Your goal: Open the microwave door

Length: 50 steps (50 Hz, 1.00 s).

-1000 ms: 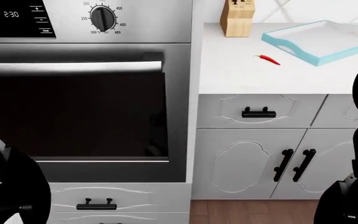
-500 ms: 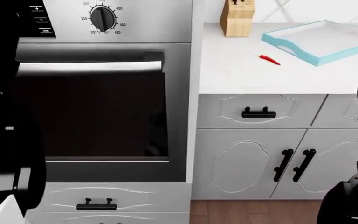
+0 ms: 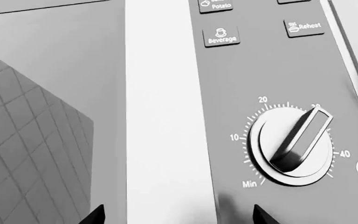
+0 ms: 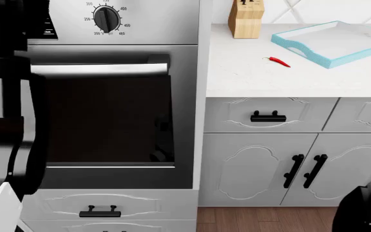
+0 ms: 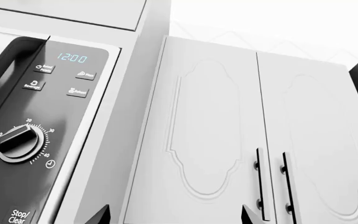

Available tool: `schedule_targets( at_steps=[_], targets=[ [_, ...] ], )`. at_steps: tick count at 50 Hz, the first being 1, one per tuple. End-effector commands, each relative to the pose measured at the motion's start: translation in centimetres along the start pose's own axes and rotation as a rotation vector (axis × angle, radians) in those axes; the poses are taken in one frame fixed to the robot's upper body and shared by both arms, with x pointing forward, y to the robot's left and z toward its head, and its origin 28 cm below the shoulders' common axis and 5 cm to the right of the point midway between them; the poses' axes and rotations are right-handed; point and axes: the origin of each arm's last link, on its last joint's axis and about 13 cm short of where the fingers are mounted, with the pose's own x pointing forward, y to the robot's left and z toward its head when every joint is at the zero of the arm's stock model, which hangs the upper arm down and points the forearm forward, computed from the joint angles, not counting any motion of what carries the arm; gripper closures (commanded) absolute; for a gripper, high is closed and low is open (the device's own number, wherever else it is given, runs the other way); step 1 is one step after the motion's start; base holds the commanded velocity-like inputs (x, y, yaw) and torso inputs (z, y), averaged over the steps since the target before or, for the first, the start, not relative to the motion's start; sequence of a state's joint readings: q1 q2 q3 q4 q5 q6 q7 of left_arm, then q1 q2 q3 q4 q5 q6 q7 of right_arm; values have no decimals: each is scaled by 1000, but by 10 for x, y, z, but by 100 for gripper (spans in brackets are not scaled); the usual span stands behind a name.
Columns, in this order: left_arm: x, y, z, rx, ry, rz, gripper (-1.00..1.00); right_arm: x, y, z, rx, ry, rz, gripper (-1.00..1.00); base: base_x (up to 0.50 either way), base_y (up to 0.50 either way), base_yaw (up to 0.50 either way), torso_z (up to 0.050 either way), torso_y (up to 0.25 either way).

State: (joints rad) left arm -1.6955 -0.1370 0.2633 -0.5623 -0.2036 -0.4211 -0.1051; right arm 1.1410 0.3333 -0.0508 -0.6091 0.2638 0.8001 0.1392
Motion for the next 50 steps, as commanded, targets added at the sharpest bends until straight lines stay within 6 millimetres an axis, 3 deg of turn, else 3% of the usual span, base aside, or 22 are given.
schedule_targets(
  at_steps=[1,17,18,29,47,50],
  targets=[
    [20,-2,-6,34,20,5,-100,0,-1,1,-6,-1,0,-100,0,0,0,0,0],
    [32,0,-14,69,36,24,-100,-1,-4,1,-16,3,-6,-100,0,0,0,0,0],
    [32,1,-13,67,33,25,100,-1,-3,2,-16,3,-5,-100,0,0,0,0,0],
    [26,1,-5,46,8,18,100,0,-3,4,-19,-2,-2,-100,1,0,0,0,0],
    [-16,10,25,25,-17,-21,100,4,-3,8,-22,-12,3,-100,0,0,0,0,1],
    [-31,13,41,10,-35,-42,100,4,-2,9,-23,-15,4,-100,0,0,0,0,0]
  ],
)
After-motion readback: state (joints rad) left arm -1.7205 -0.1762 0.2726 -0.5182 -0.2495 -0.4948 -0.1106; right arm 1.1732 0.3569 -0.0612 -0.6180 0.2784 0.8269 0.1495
